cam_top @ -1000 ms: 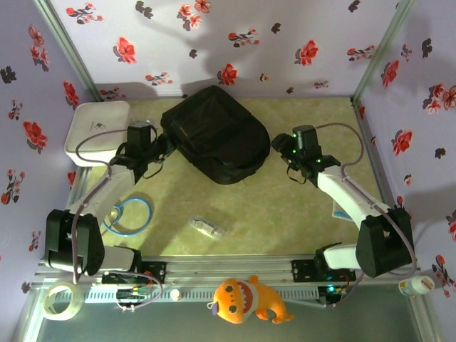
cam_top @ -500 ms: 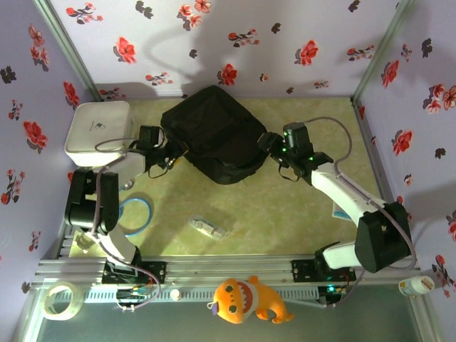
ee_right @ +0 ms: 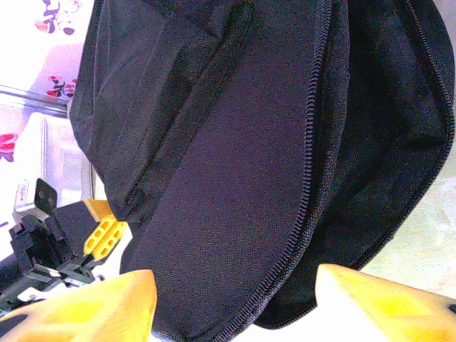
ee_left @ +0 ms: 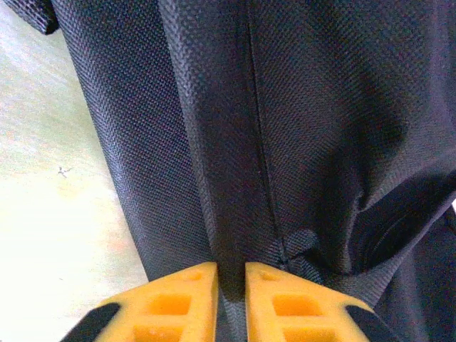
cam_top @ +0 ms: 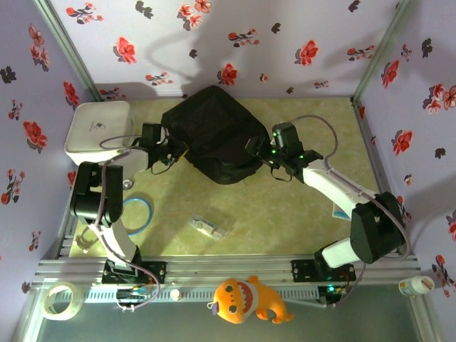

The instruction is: Pack the student bag

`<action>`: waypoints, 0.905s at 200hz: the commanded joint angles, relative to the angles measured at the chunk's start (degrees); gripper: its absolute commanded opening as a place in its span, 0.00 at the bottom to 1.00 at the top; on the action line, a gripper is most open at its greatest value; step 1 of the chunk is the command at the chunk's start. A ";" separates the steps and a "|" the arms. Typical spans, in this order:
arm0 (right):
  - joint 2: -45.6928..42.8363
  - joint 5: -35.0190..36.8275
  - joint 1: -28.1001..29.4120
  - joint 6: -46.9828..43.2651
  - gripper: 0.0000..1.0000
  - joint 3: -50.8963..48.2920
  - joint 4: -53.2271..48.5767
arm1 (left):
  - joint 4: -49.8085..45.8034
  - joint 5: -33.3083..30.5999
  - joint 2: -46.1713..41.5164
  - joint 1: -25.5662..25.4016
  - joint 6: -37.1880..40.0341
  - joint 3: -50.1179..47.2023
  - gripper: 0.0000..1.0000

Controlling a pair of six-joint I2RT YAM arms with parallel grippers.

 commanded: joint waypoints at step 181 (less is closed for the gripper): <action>9.85 12.91 16.02 -5.61 0.53 16.79 -17.26 | 4.92 4.29 -1.66 -14.27 -5.50 6.50 0.00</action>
